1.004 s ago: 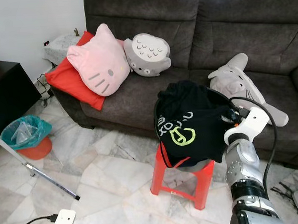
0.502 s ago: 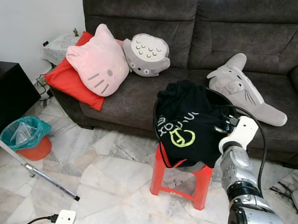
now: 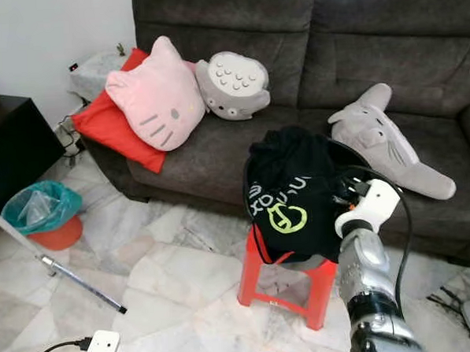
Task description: Hang hanger
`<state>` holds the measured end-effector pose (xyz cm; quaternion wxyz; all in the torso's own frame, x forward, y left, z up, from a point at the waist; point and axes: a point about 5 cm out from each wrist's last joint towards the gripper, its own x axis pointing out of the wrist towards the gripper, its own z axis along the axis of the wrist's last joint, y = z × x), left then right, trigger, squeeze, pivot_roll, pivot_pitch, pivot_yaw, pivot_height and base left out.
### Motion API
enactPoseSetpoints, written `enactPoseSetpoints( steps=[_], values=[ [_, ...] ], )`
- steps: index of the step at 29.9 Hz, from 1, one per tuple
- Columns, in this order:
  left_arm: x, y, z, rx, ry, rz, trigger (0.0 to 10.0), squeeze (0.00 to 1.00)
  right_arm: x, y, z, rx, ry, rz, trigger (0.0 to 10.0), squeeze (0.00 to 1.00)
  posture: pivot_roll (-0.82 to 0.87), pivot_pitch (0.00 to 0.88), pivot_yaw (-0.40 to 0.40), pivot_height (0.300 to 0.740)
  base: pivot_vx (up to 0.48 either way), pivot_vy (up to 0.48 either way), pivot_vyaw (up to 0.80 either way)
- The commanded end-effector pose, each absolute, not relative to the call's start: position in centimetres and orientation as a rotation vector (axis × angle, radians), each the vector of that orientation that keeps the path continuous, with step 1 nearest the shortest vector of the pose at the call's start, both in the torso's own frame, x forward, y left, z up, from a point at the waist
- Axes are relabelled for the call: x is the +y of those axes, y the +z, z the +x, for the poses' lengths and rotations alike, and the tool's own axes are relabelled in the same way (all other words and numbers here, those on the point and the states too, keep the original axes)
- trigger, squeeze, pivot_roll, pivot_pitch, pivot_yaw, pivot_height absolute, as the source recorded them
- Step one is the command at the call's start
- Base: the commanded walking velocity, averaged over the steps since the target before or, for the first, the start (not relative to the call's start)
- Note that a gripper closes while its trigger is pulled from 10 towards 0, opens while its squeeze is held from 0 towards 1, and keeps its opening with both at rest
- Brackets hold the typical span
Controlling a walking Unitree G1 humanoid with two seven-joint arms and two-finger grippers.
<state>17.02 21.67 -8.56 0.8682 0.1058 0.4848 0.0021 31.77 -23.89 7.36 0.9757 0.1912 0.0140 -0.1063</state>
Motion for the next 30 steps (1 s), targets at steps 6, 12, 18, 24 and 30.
enactPoseSetpoints(
  steps=[6, 12, 18, 24, 30],
  values=[
    [21.8, -8.6, 16.8, 1.015, 0.014, 0.212, 10.0, 0.0, -22.4, 7.8, 28.4, -0.085, -0.139, 0.412, 10.0, 1.0, -0.11, 0.0, 0.027, 0.736, 0.0, 0.0, 0.0],
    [21.8, -8.6, 16.9, 1.013, 0.012, 0.21, 10.0, 0.0, -22.6, 6.0, 25.6, -0.032, -0.187, 0.43, 10.0, 1.0, -0.11, 0.0, 0.027, 0.736, 0.0, 0.0, 0.0],
    [21.9, -8.5, 17.0, 1.008, 0.016, 0.214, 10.0, 0.0, -22.9, 4.6, 23.5, 0.033, -0.25, 0.475, 10.0, 0.0, -0.11, 0.0, 0.03, 0.736, 0.0, 0.0, 0.0],
    [21.9, -8.5, 17.1, 1.004, 0.019, 0.219, 10.0, 0.0, -20.4, 2.6, 22.1, 0.092, -0.062, 0.685, 10.0, 0.0, -0.11, 0.0, 0.033, 0.736, 0.0, 0.0, 0.0],
    [22.0, -8.4, 17.2, 1.0, 0.024, 0.223, 10.0, 0.0, -18.9, 0.7, 20.9, 0.159, 0.054, 0.805, 10.0, 0.0, -0.1, 0.0, 0.037, 0.736, 0.0, 0.0, 0.0]
  ],
)
